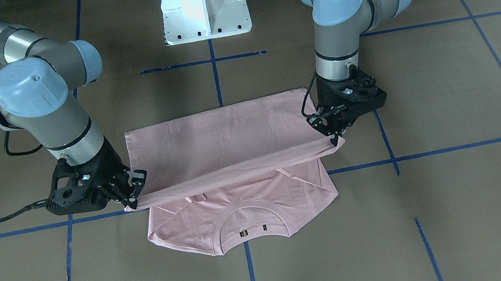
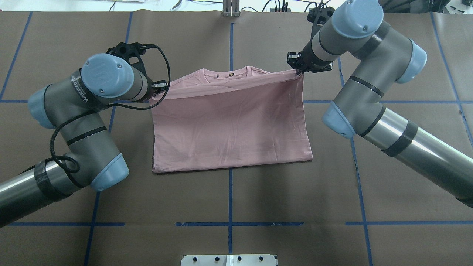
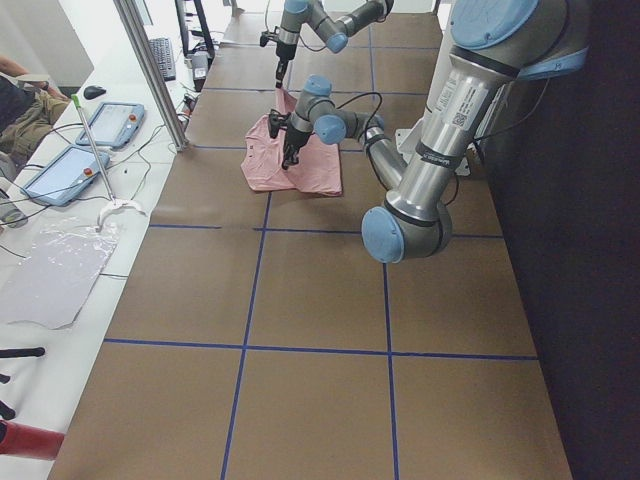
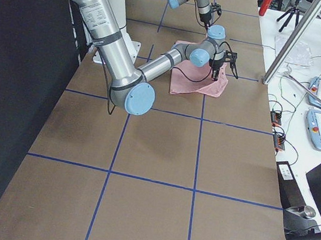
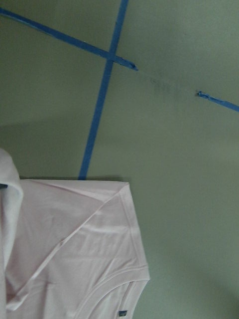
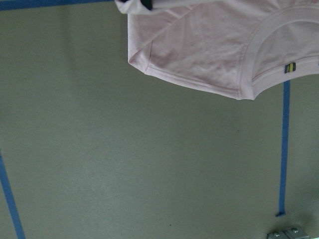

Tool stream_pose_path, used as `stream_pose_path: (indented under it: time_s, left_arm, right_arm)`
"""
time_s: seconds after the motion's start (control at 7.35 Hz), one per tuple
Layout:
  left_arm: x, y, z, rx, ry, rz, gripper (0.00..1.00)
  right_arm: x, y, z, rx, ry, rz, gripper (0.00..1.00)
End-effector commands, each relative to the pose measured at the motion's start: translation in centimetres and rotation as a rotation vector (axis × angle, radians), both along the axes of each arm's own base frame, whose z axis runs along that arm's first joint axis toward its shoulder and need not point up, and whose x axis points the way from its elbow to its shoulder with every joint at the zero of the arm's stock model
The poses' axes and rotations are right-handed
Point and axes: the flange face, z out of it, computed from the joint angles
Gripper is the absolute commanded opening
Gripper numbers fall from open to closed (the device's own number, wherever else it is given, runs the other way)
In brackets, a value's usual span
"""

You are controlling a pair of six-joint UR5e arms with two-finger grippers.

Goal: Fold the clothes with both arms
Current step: 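Lay the hem at the collar and open both grippers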

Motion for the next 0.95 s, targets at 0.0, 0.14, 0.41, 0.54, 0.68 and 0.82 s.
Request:
stream_pose_path:
  time_s: [0.0,0.14,0.41,0.54,0.68,0.82]
  left_arm:
    - [0.7,-1.9,1.1,0.013,0.012,-0.013,0.0]
    - [2.5,-3.3,1.3,-0.004,-0.015,-0.014,0.0]
    - [3.0,-4.1,1.5,-0.01,-0.025,-0.017,0.0]
    - [3.1,-4.1,1.3,-0.008,-0.023,-0.017,0.0]
    - [3.0,-4.2,1.2,-0.006,-0.022,-0.017,0.0]
    - [2.5,-4.6,1.2,-0.004,-0.024,-0.024,0.0]
  right_arm:
    - [-1.4,-2.4,0.2,-0.025,0.027,0.006,0.0]
    - [-2.4,-3.3,0.4,-0.038,0.041,0.005,0.0]
    - [-2.9,-4.0,1.8,-0.042,0.046,0.006,0.0]
    - [-3.3,-4.6,2.8,0.0,0.002,0.013,0.0]
    - [-3.4,-4.7,3.1,0.0,0.002,0.011,0.0]
    - [-3.5,-4.7,3.3,-0.001,0.004,0.01,0.0]
